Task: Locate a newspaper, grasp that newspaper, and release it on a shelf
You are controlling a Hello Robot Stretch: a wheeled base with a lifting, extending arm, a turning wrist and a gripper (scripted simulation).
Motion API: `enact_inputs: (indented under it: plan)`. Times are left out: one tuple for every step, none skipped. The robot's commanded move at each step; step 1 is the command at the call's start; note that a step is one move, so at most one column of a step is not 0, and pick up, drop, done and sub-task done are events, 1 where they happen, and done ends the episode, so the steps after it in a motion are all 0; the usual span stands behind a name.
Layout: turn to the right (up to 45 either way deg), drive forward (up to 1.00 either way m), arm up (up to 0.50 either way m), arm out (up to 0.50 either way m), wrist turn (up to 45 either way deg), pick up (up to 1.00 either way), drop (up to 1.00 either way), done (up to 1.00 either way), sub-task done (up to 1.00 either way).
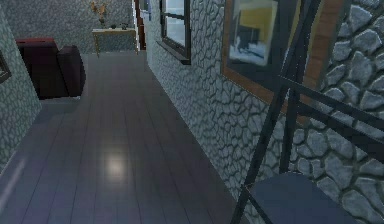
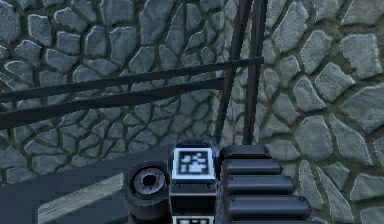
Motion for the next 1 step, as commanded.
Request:
enact_inputs:
  plan:
    - [-27.0, 0.0, 0.0, 0.0, 0.0, 0.0, 0.0, 0.0, 0.0]
